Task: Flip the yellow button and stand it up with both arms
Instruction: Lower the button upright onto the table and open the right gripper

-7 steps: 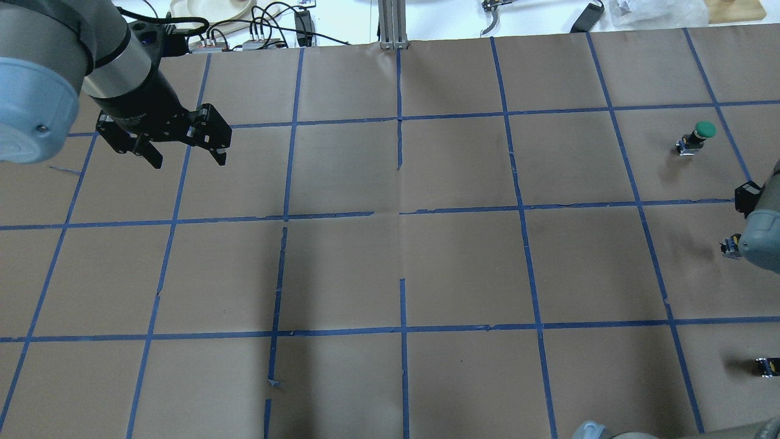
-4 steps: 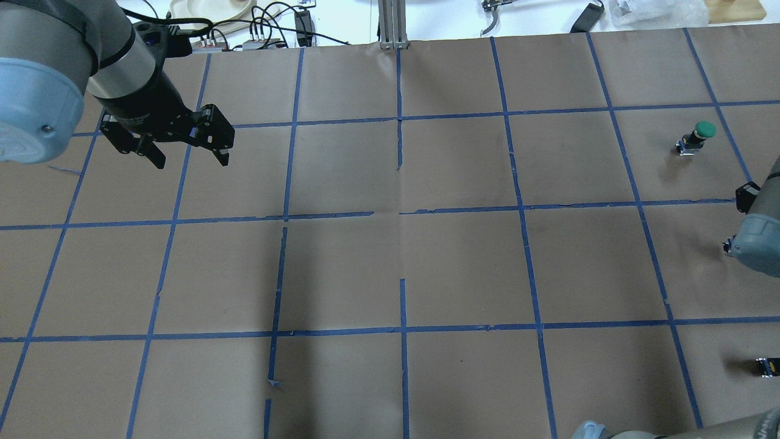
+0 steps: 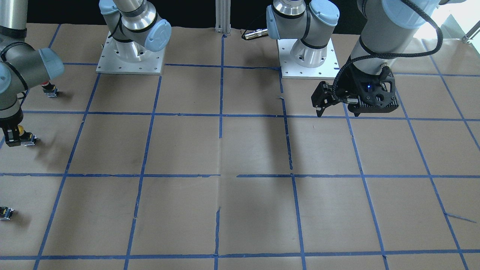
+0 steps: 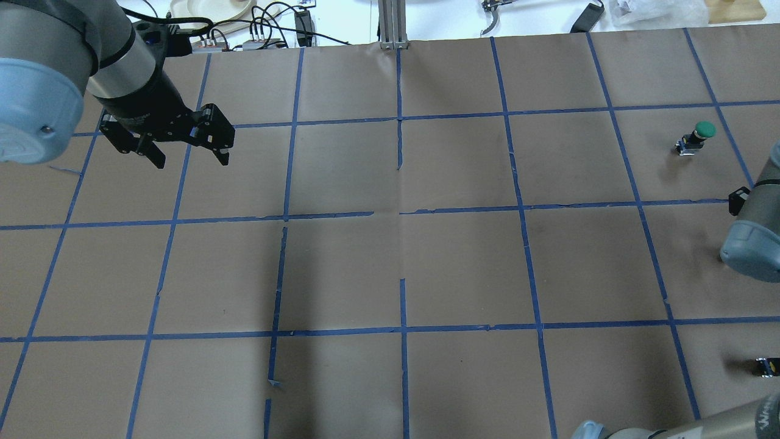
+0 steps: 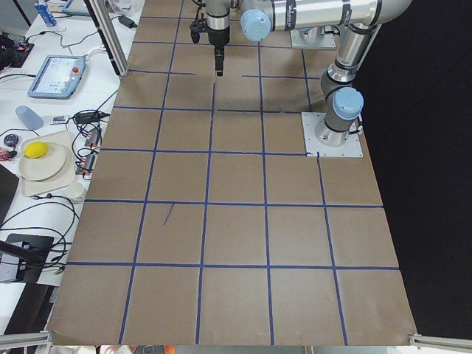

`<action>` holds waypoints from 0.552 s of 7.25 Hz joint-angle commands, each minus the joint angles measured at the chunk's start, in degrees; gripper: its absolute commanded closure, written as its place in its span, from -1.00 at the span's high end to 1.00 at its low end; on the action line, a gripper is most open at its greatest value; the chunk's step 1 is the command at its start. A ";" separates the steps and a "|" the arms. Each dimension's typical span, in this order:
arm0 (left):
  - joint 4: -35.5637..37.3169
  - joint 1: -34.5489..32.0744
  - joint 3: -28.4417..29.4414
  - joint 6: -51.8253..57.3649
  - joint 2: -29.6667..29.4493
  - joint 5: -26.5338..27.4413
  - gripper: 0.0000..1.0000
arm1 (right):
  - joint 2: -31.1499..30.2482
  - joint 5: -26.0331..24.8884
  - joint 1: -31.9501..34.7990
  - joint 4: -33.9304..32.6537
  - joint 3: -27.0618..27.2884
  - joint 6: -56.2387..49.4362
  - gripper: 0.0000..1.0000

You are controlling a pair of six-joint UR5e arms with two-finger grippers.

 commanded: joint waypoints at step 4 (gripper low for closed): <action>0.10 -0.09 0.00 -0.09 0.00 0.03 1.00 | -8.58 3.76 0.64 24.99 -14.13 -0.10 0.99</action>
